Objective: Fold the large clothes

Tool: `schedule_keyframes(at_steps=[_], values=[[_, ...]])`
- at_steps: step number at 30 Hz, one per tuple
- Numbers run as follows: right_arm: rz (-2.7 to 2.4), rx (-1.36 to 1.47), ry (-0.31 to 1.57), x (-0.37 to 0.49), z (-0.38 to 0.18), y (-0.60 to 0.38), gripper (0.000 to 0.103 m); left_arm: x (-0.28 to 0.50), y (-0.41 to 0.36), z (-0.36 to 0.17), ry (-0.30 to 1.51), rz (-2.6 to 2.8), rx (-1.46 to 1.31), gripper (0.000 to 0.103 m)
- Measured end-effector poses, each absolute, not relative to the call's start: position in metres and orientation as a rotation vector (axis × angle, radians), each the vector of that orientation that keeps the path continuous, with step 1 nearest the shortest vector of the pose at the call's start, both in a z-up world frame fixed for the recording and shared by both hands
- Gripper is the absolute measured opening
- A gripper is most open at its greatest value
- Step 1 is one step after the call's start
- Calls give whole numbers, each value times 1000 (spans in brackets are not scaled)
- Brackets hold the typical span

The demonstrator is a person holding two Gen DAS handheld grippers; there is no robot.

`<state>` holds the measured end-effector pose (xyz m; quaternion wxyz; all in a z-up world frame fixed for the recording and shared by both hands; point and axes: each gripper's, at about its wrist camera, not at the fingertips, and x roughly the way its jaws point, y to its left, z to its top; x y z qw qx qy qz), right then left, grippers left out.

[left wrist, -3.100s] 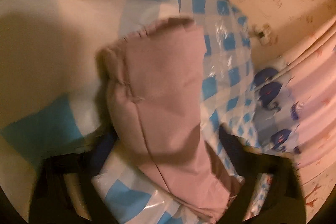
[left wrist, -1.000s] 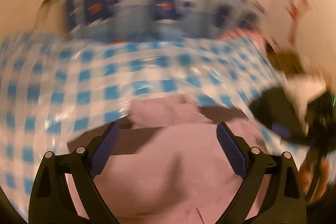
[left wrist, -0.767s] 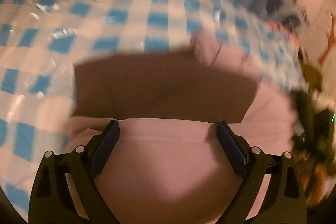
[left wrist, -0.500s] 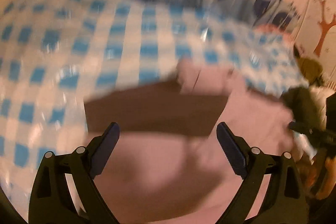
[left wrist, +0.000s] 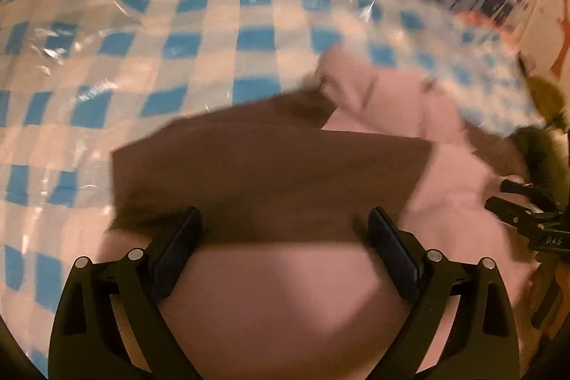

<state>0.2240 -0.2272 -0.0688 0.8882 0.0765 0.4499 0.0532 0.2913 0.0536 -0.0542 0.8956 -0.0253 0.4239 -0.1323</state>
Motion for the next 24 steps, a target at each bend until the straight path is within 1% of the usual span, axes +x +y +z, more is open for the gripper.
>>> schedule_keyframes(at_steps=[2, 4, 5, 7, 8, 11, 14, 15, 16, 17, 18, 19, 22, 24], values=[[110, 123, 861, 193, -49, -229, 94, 263, 70, -37, 808, -276, -43, 90], [78, 65, 857, 167, -49, -233, 94, 245, 80, -40, 808, -268, -5, 90], [56, 38, 909, 164, -63, -237, 95, 245, 83, -50, 840, -265, 16, 90], [90, 86, 1045, 174, -107, -247, 97, 251, 83, -77, 927, -271, 58, 91], [101, 98, 1061, 177, -117, -248, 97, 258, 83, -91, 972, -273, 58, 91], [79, 99, 1067, 178, -101, -245, 97, 259, 83, -82, 983, -240, 41, 91], [66, 80, 939, 155, -69, -247, 97, 238, 79, -51, 882, -249, 80, 91], [47, 67, 913, 148, -66, -249, 97, 234, 79, -50, 870, -251, 94, 91], [29, 60, 921, 147, -71, -252, 97, 233, 79, -54, 883, -252, 95, 91], [24, 67, 956, 152, -83, -257, 97, 239, 81, -69, 933, -260, 90, 91], [56, 115, 1021, 161, -107, -264, 97, 245, 80, -87, 974, -275, 99, 92], [67, 130, 1036, 165, -116, -266, 98, 249, 79, -98, 985, -278, 115, 94], [46, 70, 1056, 172, -114, -259, 98, 251, 74, -96, 1008, -251, 128, 94], [92, 104, 1079, 171, -110, -265, 98, 247, 79, -85, 1026, -269, 103, 94]])
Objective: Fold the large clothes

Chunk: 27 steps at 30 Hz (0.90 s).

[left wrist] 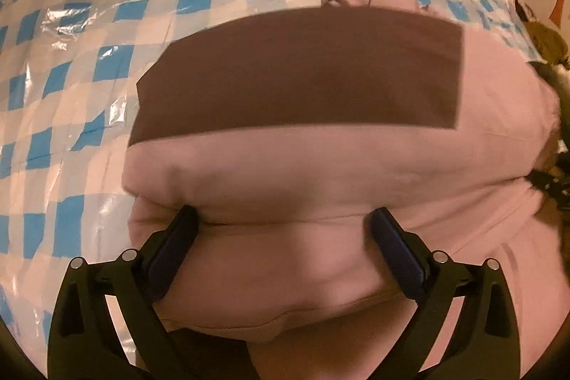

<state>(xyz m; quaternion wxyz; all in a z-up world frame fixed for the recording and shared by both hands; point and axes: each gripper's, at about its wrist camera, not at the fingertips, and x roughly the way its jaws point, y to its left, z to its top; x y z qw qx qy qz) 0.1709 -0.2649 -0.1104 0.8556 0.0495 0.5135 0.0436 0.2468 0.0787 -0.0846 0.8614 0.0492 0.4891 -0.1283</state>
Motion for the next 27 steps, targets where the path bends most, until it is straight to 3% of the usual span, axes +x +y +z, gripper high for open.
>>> schedule_keyframes(at_steps=[6, 10, 17, 23, 27], values=[[367, 405, 1054, 72, -40, -338, 97, 159, 151, -20, 1005, -419, -120, 94], [431, 536, 1105, -20, -31, -389, 97, 69, 233, -7, 1003, -488, -313, 94], [417, 812, 1161, -149, -67, -436, 97, -29, 308, -48, 1106, -427, -514, 95], [566, 986, 1137, -168, -90, -422, 97, -59, 318, -97, 1221, -424, -649, 94], [589, 922, 1172, -176, -85, -398, 97, -76, 316, -108, 1235, -473, -725, 95]])
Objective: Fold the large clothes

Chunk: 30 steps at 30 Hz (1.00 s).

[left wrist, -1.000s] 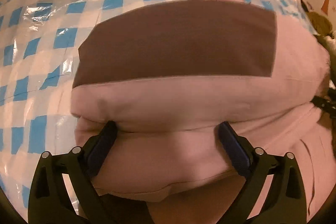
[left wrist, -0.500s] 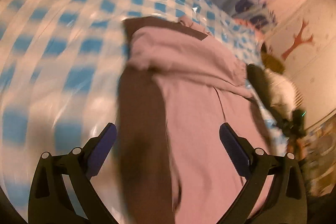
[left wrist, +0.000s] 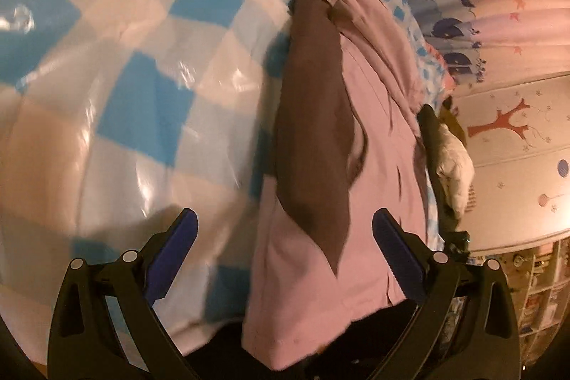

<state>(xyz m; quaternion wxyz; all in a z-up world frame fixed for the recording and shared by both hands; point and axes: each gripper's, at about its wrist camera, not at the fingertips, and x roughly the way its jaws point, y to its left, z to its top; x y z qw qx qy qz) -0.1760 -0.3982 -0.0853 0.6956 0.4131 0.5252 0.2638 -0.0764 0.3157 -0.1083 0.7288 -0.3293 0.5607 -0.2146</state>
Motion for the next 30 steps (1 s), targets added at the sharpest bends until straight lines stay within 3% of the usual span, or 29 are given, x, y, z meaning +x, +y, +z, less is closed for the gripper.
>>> schedule_keyframes(at_steps=[15, 18, 23, 27, 30], values=[[650, 1019, 1284, -164, -110, -377, 96, -90, 251, -128, 1382, -628, -693, 95], [683, 1030, 1292, -174, -110, -381, 97, -100, 242, -123, 1330, -702, -661, 95], [735, 1056, 1211, -184, -105, -390, 97, -100, 235, -116, 1295, -711, -672, 95], [839, 1061, 1037, -191, -78, -386, 97, -100, 231, -100, 1230, -767, -674, 95], [735, 1014, 1134, -188, -85, -387, 97, -96, 227, -105, 1282, -746, -663, 95]])
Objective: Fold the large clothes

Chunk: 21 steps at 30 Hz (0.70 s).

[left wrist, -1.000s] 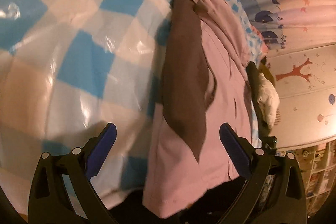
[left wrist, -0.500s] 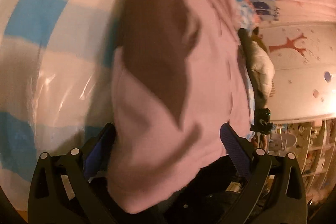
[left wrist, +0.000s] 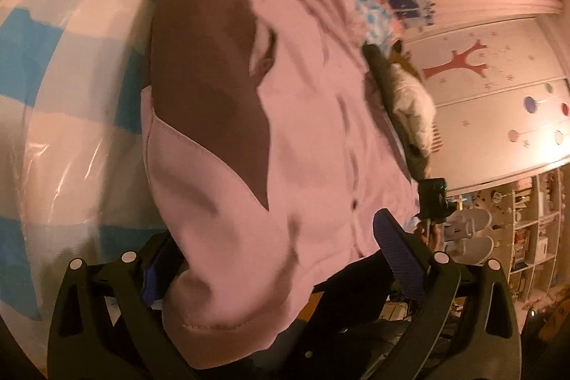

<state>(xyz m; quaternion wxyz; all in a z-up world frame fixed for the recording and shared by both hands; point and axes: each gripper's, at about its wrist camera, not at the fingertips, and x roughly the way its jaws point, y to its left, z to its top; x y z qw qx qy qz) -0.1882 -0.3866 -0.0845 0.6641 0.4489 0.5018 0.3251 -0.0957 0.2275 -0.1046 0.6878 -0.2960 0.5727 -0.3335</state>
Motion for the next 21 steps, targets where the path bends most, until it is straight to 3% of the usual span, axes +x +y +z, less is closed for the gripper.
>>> schedule_keyframes(at_steps=[3, 6, 16, 18, 19, 20, 21], values=[[619, 981, 1300, -191, -106, -390, 97, -94, 231, -114, 1336, -717, -658, 95], [633, 978, 1336, -199, -109, -387, 97, -96, 229, -116, 1345, -715, -642, 95], [729, 1040, 1276, -189, -110, -374, 97, -95, 237, -125, 1401, -655, -603, 95], [709, 1043, 1249, -192, -110, -382, 88, -94, 241, -129, 1418, -627, -626, 95], [686, 1026, 1242, -194, -108, -381, 64, -94, 242, -130, 1409, -628, -633, 95], [665, 1023, 1238, -197, -108, -380, 34, -95, 244, -129, 1393, -631, -632, 95], [657, 1038, 1217, -198, -106, -381, 34, -95, 244, -129, 1376, -633, -630, 93]])
